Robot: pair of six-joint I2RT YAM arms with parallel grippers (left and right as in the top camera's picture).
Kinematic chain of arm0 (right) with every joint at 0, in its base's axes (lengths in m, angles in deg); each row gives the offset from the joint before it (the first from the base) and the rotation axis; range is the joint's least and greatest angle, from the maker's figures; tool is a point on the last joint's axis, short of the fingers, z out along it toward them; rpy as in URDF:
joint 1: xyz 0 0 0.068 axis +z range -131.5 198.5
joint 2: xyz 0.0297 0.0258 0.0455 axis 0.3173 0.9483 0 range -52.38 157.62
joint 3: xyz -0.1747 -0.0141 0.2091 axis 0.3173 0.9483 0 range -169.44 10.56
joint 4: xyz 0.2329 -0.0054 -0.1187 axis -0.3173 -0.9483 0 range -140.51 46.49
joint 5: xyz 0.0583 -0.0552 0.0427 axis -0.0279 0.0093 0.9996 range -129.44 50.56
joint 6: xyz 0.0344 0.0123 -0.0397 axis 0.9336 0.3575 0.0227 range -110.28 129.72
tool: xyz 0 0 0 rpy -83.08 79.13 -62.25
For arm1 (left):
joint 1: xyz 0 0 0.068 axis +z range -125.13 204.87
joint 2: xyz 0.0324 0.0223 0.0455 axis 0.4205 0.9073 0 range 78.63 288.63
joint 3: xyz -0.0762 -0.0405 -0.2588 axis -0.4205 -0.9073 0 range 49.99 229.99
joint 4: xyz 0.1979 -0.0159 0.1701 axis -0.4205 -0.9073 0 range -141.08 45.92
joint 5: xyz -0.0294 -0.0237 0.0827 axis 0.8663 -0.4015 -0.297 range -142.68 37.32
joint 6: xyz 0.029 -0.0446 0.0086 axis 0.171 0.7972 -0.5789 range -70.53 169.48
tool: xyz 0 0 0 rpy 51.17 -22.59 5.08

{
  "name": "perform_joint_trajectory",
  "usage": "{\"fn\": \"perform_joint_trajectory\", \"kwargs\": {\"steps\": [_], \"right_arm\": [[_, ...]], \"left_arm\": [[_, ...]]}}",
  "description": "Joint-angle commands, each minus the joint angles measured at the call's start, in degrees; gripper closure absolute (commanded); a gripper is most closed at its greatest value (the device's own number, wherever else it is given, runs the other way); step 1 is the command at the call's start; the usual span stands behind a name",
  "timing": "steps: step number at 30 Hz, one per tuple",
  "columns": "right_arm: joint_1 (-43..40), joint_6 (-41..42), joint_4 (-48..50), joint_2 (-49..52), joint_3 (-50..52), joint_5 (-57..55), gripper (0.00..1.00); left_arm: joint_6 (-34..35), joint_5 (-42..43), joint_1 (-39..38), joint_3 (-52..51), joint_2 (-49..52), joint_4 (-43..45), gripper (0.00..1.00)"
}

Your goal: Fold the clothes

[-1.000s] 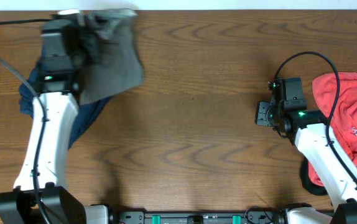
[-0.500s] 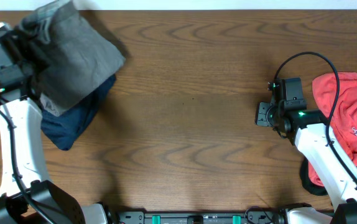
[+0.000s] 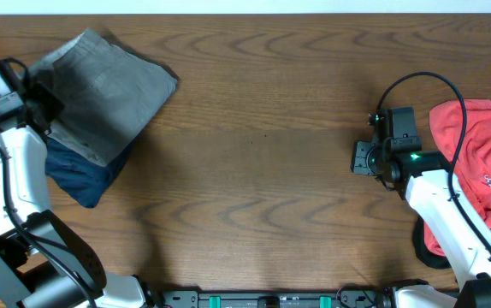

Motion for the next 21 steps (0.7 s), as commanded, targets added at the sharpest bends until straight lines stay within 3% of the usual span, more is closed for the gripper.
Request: {"fn": "perform_joint_trajectory", "kwargs": {"steps": [1,8,10,12,15,21], "right_arm": [[-0.5,-0.7,-0.2,-0.5,-0.7,-0.4,0.46],[-0.5,-0.8,-0.4,-0.5,-0.7,-0.4,0.45],[-0.5,-0.8,-0.4,-0.4,-0.7,-0.4,0.45],[-0.5,-0.8,-0.3,-0.4,-0.7,-0.5,0.45],[-0.5,-0.7,-0.4,-0.4,-0.7,-0.5,0.45],[-0.5,-0.7,-0.2,-0.4,-0.7,-0.4,0.45]], "left_arm": [[1.9,-1.1,1.5,-0.5,0.1,-0.1,0.52],[6.4,-0.6,3.5,-0.5,-0.5,-0.2,0.49],[7.0,3.5,3.5,-0.5,-1.2,1.0,0.49],[5.0,13.4,3.4,-0.5,-2.0,3.8,0.63],[3.7,26.3,2.6,-0.5,-2.4,8.7,0.69],[0.0,28.7,-1.4,-0.5,-1.4,10.0,0.75]]}}
